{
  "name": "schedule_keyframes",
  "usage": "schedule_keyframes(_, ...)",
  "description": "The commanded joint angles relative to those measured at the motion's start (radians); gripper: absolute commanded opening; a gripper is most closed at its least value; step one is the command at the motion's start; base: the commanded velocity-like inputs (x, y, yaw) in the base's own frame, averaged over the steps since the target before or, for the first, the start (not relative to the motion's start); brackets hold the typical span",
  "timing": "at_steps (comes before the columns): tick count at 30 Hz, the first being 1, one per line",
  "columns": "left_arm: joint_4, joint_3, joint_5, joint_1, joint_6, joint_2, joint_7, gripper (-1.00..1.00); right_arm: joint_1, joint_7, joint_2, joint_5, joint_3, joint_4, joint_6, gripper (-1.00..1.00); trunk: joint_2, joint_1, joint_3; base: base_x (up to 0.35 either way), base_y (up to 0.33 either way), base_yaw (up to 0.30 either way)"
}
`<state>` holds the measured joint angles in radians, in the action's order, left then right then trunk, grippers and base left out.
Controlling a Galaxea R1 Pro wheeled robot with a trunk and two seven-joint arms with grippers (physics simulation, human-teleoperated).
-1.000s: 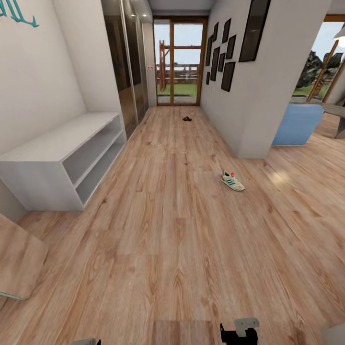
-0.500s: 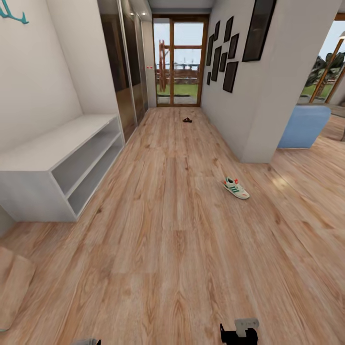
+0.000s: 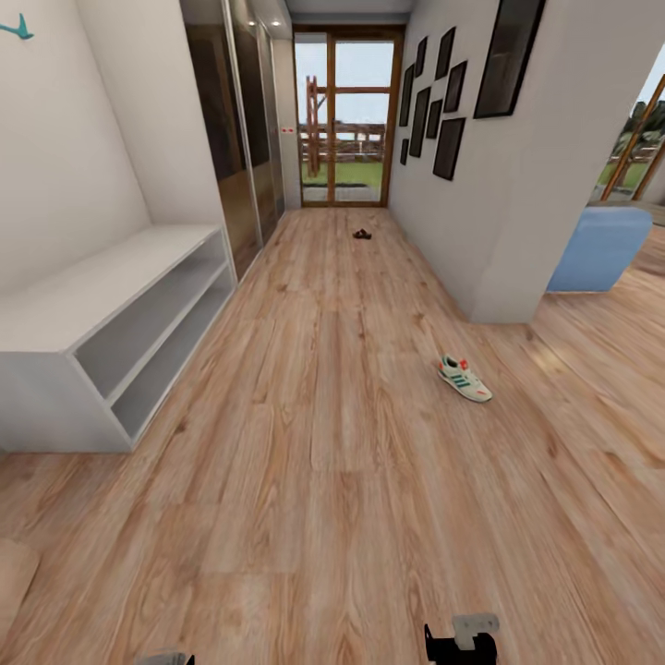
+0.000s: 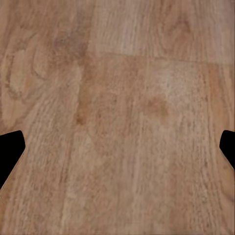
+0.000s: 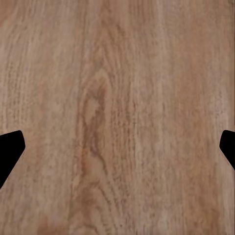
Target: Pick up the two gym shoes and the two sandals from the corridor floor and place them onto the hallstand (shoe rack) in the corridor, making sure they are on the rack and not on the floor. Arrange them so the two gym shoes are next to each other and the two sandals are next to each other.
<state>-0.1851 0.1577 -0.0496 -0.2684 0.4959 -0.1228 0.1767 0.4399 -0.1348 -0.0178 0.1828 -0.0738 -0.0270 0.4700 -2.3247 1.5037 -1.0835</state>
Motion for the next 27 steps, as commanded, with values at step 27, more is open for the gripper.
schedule_keyframes(27,0.001,0.006,-0.006,-0.001,0.001,0.0,0.01,1.0,0.0,-0.005,0.0,0.011,-0.007,0.001,0.003,1.0,0.0,0.0,-0.001,0.339,0.0,0.0)
